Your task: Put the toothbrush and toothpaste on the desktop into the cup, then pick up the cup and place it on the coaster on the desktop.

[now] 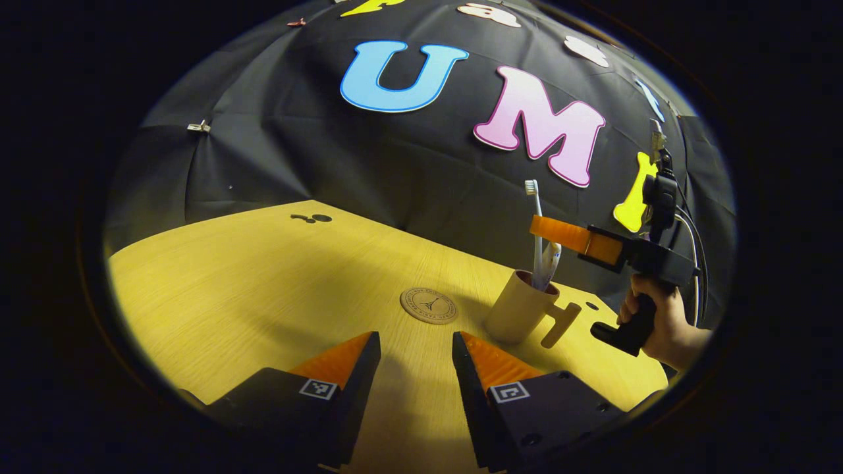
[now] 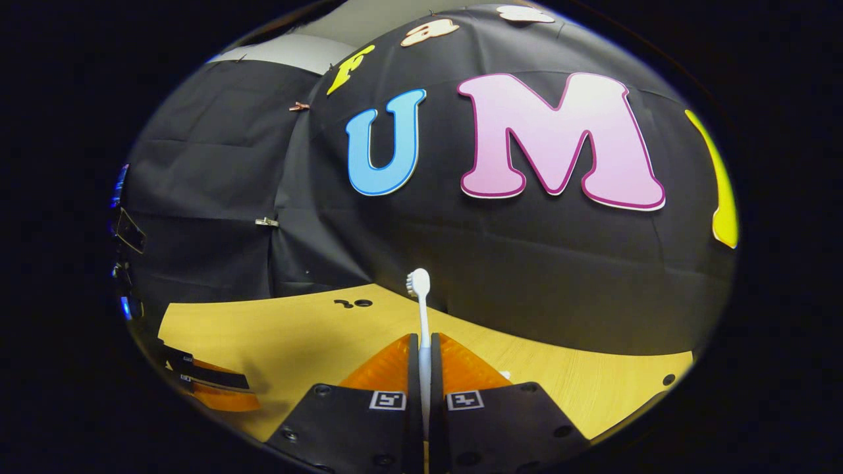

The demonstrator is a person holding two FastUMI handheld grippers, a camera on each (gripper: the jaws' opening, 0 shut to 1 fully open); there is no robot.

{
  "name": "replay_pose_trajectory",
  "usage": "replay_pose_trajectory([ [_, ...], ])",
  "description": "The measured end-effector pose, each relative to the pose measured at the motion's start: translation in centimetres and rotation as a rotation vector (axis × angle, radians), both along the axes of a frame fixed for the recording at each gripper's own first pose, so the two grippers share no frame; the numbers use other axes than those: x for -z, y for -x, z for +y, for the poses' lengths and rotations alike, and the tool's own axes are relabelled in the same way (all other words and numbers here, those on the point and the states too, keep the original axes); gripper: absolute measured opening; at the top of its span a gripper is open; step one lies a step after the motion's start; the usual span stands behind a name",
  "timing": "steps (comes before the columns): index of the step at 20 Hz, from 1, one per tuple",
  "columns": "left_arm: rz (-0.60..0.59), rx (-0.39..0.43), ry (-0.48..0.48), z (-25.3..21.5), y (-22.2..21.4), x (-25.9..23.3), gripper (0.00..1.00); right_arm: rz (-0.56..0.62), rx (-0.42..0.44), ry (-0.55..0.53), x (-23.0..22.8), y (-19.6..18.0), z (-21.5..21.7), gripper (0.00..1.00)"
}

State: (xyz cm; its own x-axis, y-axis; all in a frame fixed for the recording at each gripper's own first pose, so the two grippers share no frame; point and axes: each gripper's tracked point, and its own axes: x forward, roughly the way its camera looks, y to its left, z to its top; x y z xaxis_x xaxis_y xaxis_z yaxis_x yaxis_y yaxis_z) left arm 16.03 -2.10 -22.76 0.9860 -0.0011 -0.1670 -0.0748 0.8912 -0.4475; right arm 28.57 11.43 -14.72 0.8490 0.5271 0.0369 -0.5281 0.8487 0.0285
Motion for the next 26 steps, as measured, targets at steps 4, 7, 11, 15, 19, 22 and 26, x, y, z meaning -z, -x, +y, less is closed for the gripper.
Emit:
replay_pose_trajectory([
  [4, 0.004, 0.007, -0.002, -0.2, 0.1, 0.0, 0.69, 0.011, 0.015, 0.019, 0.0, 0.3, -0.4, 0.11],
  [7, 0.007, 0.013, -0.003, -0.3, 0.1, -0.1, 0.69, 0.030, 0.026, 0.028, 0.0, 0.6, -1.0, 0.14],
  [11, 0.003, 0.020, -0.004, -0.4, 0.4, -0.4, 0.69, 0.050, 0.048, 0.045, 0.1, 1.5, -2.3, 0.17],
  [15, 0.005, 0.033, -0.009, -0.6, 0.6, -0.5, 0.69, 0.082, 0.065, 0.061, -0.1, 2.8, -4.1, 0.17],
  [19, -0.002, 0.045, -0.002, -0.8, 0.7, -1.0, 0.70, 0.186, 0.044, 0.037, 0.7, 4.6, -4.9, 0.20],
  [22, -0.002, 0.057, -0.010, -0.8, 0.7, -0.9, 0.69, 0.277, 0.052, 0.061, 2.0, 5.5, -6.0, 0.21],
  [26, -0.003, 0.069, -0.022, -0.7, 1.0, -1.1, 0.70, 0.412, 0.045, 0.117, 4.4, 6.9, -6.7, 0.27],
])
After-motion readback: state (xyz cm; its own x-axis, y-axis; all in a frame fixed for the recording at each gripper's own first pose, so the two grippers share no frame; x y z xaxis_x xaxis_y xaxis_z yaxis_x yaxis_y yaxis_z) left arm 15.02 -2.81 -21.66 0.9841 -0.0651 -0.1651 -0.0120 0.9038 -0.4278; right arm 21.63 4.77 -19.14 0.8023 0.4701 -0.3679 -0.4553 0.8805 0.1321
